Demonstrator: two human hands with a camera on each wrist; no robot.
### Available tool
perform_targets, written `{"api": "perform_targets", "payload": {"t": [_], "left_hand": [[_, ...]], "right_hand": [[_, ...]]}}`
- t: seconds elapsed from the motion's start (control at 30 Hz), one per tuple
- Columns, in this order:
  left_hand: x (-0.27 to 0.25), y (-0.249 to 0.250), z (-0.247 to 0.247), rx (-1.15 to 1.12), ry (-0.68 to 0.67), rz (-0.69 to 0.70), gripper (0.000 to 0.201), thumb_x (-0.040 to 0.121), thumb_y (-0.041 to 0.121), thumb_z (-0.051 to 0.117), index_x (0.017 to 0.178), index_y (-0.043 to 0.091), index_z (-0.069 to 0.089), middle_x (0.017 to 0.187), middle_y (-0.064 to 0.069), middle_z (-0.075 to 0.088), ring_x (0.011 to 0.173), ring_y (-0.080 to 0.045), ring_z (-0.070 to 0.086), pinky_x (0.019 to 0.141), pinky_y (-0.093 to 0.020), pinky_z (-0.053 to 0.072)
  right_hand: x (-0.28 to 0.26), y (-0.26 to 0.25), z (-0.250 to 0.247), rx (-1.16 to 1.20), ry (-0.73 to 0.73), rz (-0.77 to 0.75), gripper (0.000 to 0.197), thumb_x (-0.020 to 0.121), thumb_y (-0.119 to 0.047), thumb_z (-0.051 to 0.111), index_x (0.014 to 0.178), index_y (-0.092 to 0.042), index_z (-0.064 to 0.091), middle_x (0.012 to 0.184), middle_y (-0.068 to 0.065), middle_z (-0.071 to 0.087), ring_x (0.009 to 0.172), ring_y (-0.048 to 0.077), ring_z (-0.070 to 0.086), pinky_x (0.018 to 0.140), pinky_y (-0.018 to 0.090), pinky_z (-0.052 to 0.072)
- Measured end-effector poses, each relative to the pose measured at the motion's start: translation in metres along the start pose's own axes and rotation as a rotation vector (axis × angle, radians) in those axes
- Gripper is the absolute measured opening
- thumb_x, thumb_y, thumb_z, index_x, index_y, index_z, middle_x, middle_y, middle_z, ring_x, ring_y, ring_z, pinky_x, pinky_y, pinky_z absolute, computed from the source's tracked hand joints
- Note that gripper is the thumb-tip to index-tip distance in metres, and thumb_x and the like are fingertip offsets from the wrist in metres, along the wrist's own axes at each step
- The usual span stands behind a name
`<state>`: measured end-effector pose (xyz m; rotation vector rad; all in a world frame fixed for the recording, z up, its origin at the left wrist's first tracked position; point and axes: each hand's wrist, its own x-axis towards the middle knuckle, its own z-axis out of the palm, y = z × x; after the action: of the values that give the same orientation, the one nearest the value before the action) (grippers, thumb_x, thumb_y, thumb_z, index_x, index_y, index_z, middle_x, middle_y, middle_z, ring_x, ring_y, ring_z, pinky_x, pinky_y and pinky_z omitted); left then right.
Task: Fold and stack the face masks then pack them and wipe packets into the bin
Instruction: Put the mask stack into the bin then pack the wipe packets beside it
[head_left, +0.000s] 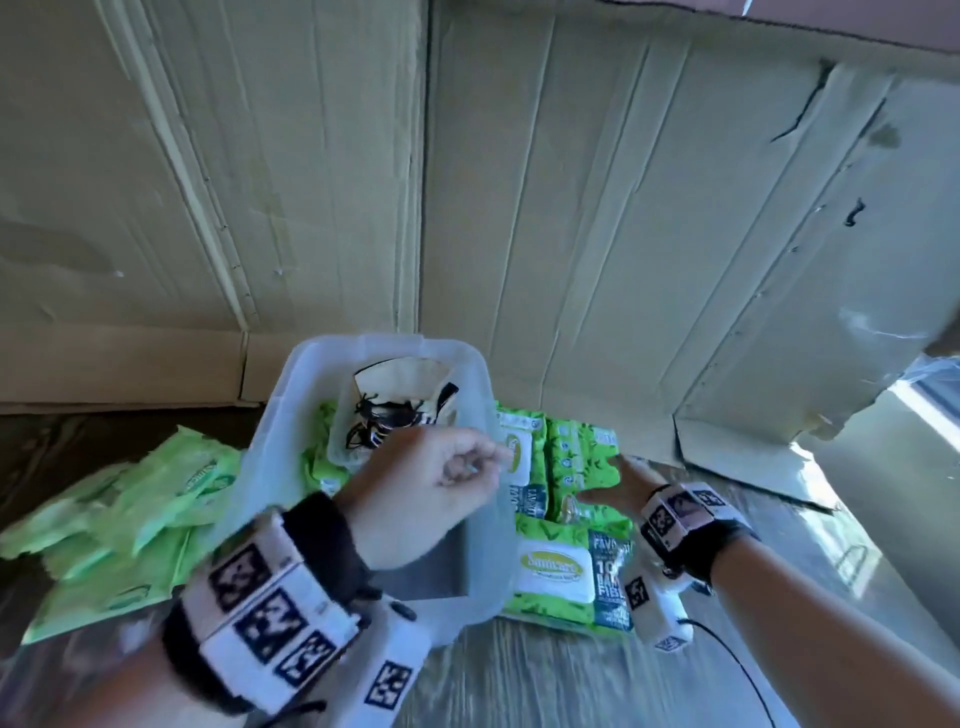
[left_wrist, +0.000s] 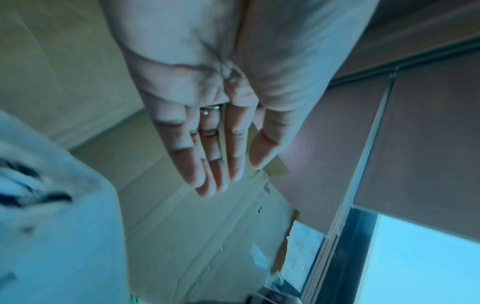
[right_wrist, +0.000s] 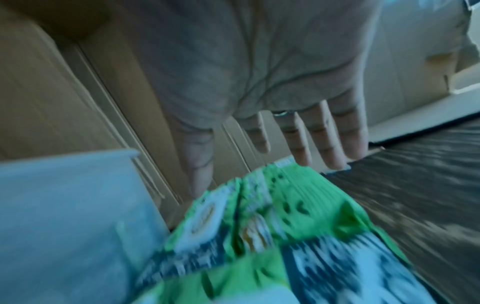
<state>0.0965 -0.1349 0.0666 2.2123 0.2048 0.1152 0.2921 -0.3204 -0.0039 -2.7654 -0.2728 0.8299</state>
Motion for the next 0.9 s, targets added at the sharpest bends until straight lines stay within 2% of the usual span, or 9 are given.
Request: {"api": "perform_targets", "payload": {"t": [0.1, 0.2, 0.27, 0.33, 0.43, 0.53, 0.67, 0.73, 0.9], "left_hand": [[0.012, 0.052, 0.064, 0.0, -0.041, 0.005, 0.029, 0.091, 0.015, 0.055, 0.119, 0.013, 0.063, 0.112, -0.001, 0.067, 0.09, -0.008, 0.061, 0.083, -0.012, 0.044], [0.031, 0.044, 0.135, 0.126, -0.24, -0.212, 0.034, 0.094, 0.013, 0.047, 0.126, 0.002, 0.055, 0.117, -0.011, 0.057, 0.107, -0.024, 0.053, 0.1, -0.026, 0.041], [0.036, 0.025, 0.169, 0.225, -0.286, -0.333, 0.038, 0.095, 0.016, 0.045, 0.131, 0.004, 0.045, 0.136, -0.015, 0.044, 0.125, -0.027, 0.04, 0.107, -0.034, 0.034], [0.033, 0.007, 0.189, 0.322, -0.286, -0.481, 0.053, 0.095, 0.024, 0.047, 0.141, 0.007, 0.028, 0.152, -0.019, 0.018, 0.141, -0.031, 0.016, 0.112, -0.039, 0.023], [0.033, -0.015, 0.196, 0.415, -0.185, -0.62, 0.08, 0.092, 0.041, 0.052, 0.149, 0.012, 0.004, 0.156, -0.018, -0.009, 0.145, -0.034, -0.002, 0.114, -0.041, 0.016], [0.034, -0.025, 0.192, 0.335, -0.14, -0.702, 0.102, 0.082, 0.048, 0.063, 0.149, 0.01, -0.005, 0.154, -0.025, 0.0, 0.143, -0.037, 0.011, 0.113, -0.043, 0.017], [0.043, -0.038, 0.195, 0.378, -0.226, -0.721, 0.098, 0.084, 0.038, 0.066, 0.147, 0.003, 0.0, 0.136, -0.02, 0.045, 0.124, -0.032, 0.046, 0.094, -0.036, 0.037], [0.047, -0.04, 0.194, 0.421, -0.197, -0.735, 0.095, 0.085, 0.03, 0.067, 0.148, 0.005, 0.0, 0.139, -0.017, 0.041, 0.125, -0.031, 0.044, 0.097, -0.035, 0.037], [0.049, -0.042, 0.196, 0.376, -0.315, -0.587, 0.076, 0.071, 0.036, 0.076, 0.134, 0.017, 0.039, 0.14, -0.006, 0.033, 0.126, -0.032, 0.033, 0.104, -0.042, 0.033]], "right_hand": [[-0.002, 0.02, 0.022, -0.072, -0.079, -0.045, 0.071, 0.083, -0.036, 0.065, 0.138, -0.007, 0.03, 0.141, 0.014, 0.04, 0.129, 0.027, 0.04, 0.1, 0.029, 0.036], [-0.006, 0.031, 0.042, -0.084, -0.068, -0.177, 0.051, 0.09, -0.019, 0.055, 0.135, -0.008, 0.035, 0.142, 0.017, 0.034, 0.129, 0.032, 0.039, 0.106, 0.032, 0.032], [-0.004, 0.04, 0.051, -0.128, -0.103, -0.132, 0.069, 0.082, -0.037, 0.063, 0.139, -0.019, 0.028, 0.14, 0.02, 0.026, 0.122, 0.037, 0.044, 0.102, 0.042, 0.039], [-0.003, 0.049, 0.055, -0.15, -0.144, -0.168, 0.085, 0.075, -0.052, 0.066, 0.144, -0.027, 0.022, 0.139, 0.018, 0.026, 0.121, 0.035, 0.045, 0.101, 0.041, 0.04], [-0.001, 0.056, 0.055, -0.171, -0.152, -0.251, 0.093, 0.07, -0.062, 0.065, 0.143, -0.022, 0.024, 0.135, 0.013, 0.041, 0.12, 0.029, 0.047, 0.099, 0.038, 0.042], [0.002, 0.063, 0.056, -0.237, -0.179, -0.228, 0.092, 0.065, -0.066, 0.065, 0.135, -0.015, 0.033, 0.125, 0.011, 0.052, 0.111, 0.027, 0.053, 0.089, 0.036, 0.046], [-0.006, 0.068, 0.058, -0.283, -0.284, -0.24, 0.094, 0.067, -0.061, 0.069, 0.136, -0.008, 0.031, 0.126, 0.011, 0.051, 0.11, 0.024, 0.052, 0.083, 0.031, 0.044], [-0.008, 0.07, 0.063, -0.227, -0.357, -0.239, 0.099, 0.068, -0.051, 0.074, 0.14, -0.008, 0.021, 0.133, 0.013, 0.045, 0.114, 0.025, 0.05, 0.086, 0.029, 0.042], [-0.009, 0.073, 0.07, -0.127, -0.383, -0.314, 0.118, 0.061, -0.04, 0.083, 0.147, -0.014, 0.005, 0.143, 0.009, 0.037, 0.127, 0.027, 0.041, 0.104, 0.038, 0.036]]}}
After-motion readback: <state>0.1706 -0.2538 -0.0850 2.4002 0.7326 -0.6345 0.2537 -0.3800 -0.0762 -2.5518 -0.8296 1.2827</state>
